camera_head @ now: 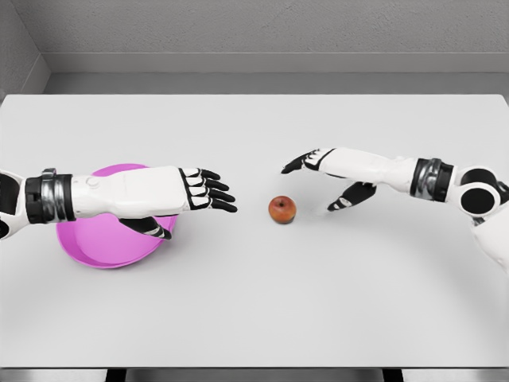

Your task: Put the apple on the plate with both arms

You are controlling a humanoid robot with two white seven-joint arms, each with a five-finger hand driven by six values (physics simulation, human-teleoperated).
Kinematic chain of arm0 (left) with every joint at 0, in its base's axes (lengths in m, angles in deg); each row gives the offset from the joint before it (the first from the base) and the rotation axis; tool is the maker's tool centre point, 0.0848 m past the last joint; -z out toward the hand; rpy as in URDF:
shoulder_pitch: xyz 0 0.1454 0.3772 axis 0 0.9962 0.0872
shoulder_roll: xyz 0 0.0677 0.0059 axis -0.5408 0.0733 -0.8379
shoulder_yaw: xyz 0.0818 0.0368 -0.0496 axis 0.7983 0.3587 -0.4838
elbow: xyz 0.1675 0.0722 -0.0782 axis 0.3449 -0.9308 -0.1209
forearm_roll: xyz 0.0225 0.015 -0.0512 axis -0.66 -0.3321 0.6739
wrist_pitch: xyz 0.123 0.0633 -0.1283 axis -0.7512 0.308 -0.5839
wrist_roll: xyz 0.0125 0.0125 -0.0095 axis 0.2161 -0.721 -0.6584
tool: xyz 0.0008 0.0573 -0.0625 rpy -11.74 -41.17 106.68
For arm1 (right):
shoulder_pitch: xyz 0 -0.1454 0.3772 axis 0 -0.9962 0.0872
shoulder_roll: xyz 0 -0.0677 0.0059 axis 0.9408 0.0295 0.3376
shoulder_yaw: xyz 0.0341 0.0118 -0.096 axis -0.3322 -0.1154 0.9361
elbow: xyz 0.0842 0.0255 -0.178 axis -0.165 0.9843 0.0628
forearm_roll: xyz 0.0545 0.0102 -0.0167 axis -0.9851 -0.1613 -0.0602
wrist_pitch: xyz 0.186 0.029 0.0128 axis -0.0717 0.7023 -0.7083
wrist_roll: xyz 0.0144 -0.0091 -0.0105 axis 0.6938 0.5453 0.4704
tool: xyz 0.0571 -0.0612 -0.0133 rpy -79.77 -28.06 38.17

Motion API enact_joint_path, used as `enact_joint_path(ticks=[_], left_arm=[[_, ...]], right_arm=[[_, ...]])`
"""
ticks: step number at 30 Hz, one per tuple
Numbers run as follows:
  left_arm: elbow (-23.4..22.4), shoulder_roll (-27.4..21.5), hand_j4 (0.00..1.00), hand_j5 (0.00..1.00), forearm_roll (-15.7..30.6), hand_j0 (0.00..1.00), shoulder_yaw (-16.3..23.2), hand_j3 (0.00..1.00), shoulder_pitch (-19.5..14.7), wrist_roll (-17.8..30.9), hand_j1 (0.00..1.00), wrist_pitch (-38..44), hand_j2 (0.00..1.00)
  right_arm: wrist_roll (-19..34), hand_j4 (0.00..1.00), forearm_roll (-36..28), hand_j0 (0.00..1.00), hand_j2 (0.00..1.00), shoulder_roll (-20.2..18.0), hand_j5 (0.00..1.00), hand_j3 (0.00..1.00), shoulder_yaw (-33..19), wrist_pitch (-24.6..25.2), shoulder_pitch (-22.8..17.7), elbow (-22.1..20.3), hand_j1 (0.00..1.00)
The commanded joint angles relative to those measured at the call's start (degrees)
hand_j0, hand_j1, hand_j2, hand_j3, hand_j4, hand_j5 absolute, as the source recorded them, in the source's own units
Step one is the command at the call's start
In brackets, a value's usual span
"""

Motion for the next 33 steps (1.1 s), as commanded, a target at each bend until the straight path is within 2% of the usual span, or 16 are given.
enact_joint_path(ticks=[1,2,3,5,7,8,11,14,21,25,30,31,33], left_arm=[[-0.1,1.5,1.00,1.00,0.4,1.00,0.1,1.00,-0.1,0.1,1.00,0.1,1.00],[-0.1,1.6,1.00,1.00,0.4,1.00,0.2,1.00,-0.2,0.1,1.00,0.1,1.00],[-0.1,1.8,1.00,1.00,0.4,1.00,0.3,1.00,-0.2,0.1,1.00,0.1,1.00],[-0.3,3.0,1.00,1.00,0.3,1.00,0.3,1.00,-1.5,0.3,1.00,0.1,1.00],[-3.1,10.0,1.00,1.00,0.4,1.00,1.8,1.00,-6.7,5.5,1.00,0.1,1.00],[-5.8,13.7,1.00,1.00,0.3,1.00,2.2,1.00,-8.1,8.7,1.00,0.1,1.00],[-10.1,19.2,1.00,1.00,0.2,1.00,2.4,1.00,-10.0,10.7,1.00,0.1,1.00],[-11.3,21.2,1.00,1.00,-2.1,1.00,2.4,1.00,-10.1,11.2,1.00,0.1,1.00],[-11.5,24.0,1.00,1.00,-2.9,1.00,2.4,1.00,-10.9,11.2,1.00,0.1,1.00],[-17.3,27.4,1.00,1.00,-6.5,1.00,2.5,1.00,-11.0,11.2,1.00,0.1,1.00],[-18.1,27.6,1.00,1.00,-7.2,1.00,4.0,1.00,-10.9,11.2,1.00,0.1,1.00],[-18.2,27.7,1.00,1.00,-9.0,1.00,4.4,1.00,-10.8,11.2,1.00,0.1,1.00],[-20.1,28.4,1.00,1.00,-9.5,1.00,5.4,1.00,-10.7,11.2,1.00,0.1,1.00]], right_arm=[[0.0,1.00,-1.5,1.00,1.00,-2.3,1.00,1.00,-15.1,0.3,-0.9,2.2,1.00],[0.0,1.00,-1.7,1.00,1.00,-2.7,1.00,1.00,-17.9,0.3,-2.2,2.1,1.00],[0.0,1.00,-1.7,1.00,1.00,-4.3,1.00,1.00,-18.6,0.3,-3.0,2.2,1.00],[0.0,1.00,-2.0,1.00,1.00,-4.9,1.00,1.00,-18.6,0.3,-3.1,2.0,1.00],[0.0,1.00,-2.0,1.00,1.00,-4.8,1.00,1.00,-18.2,0.3,-2.8,1.5,1.00],[0.0,1.00,-1.9,1.00,1.00,-5.0,1.00,1.00,-18.1,0.3,-2.7,1.5,1.00],[0.0,1.00,-1.9,1.00,1.00,-6.5,1.00,1.00,-18.1,0.3,-2.3,1.5,1.00],[0.0,1.00,-1.9,1.00,1.00,-6.5,1.00,1.00,-17.7,0.3,-2.1,1.2,1.00],[0.0,1.00,-1.8,1.00,1.00,-6.5,1.00,1.00,-17.6,0.3,-2.3,0.7,1.00],[0.0,1.00,-1.7,1.00,1.00,-6.9,1.00,1.00,-17.6,0.3,-2.4,0.2,1.00],[0.0,1.00,-1.7,1.00,1.00,-8.0,1.00,1.00,-17.6,0.3,-2.2,0.2,1.00],[0.0,1.00,-1.7,1.00,1.00,-8.0,1.00,1.00,-17.5,0.3,-2.1,0.2,1.00],[0.0,1.00,-1.6,1.00,1.00,-8.0,1.00,1.00,-17.5,0.3,-2.3,0.2,1.00]])
